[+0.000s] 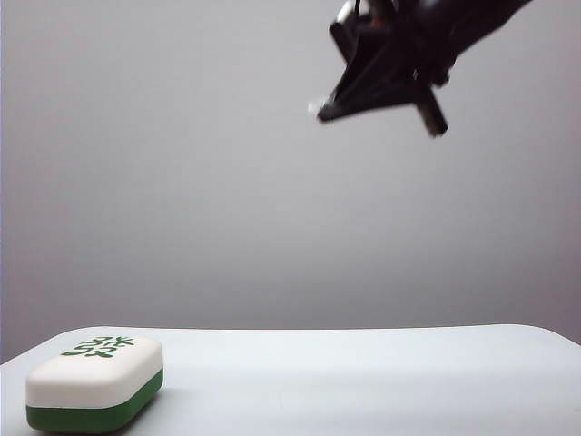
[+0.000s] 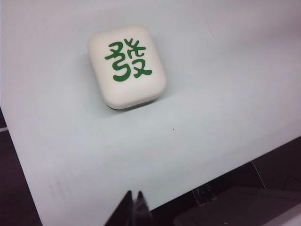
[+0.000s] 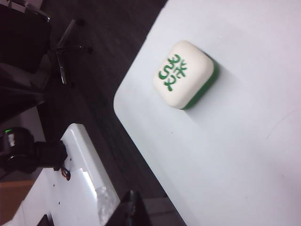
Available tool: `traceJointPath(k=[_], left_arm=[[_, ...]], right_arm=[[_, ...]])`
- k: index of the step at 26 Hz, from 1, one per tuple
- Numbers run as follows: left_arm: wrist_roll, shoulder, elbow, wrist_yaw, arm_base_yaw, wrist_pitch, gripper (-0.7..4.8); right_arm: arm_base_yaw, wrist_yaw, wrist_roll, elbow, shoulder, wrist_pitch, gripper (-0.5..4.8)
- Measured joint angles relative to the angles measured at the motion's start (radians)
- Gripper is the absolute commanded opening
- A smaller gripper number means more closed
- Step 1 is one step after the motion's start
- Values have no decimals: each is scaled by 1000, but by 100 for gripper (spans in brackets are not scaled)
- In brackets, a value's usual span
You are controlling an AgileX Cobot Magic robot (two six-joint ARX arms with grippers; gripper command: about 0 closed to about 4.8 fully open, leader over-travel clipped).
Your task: Move the foam mahjong from the right side of the table to the left side of the table.
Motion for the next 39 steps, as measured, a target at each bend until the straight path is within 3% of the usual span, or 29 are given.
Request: traceJointPath(k=[4,10,12,16,24,28,31,33,39], left_arm=[[0,-3,3,0,-26,-3,-5],[-58,-41,71,-107,-150,-16,-5],[-80,-86,59,-141,-167,122,-5],[-121,-82,37,-162,-165,303,-5],[-116,-173,-51,-247,-166,525,-5],[-116,-318,-146,-272,-166,591,-5],[-126,-455,-334,-279,-165,707,-5],[-135,-497,-401,-282,-166,715,-5],[-154,-624,-487,-346,-166,777,-5]], right_arm=[[0,64,-20,-4,-103,-31,-5],[-77,225,24,-259,-439,0,-5],[-157,342,137,-477,-723,156,-5],[-207,449,204,-637,-931,333,-5],[-210,663,221,-734,-1154,354,-5],[-210,706,229,-785,-1262,401,-5],[-210,719,269,-884,-1315,432,-5],[-210,721,277,-929,-1325,455,-5],[-210,766,297,-1119,-1397,686,-5]])
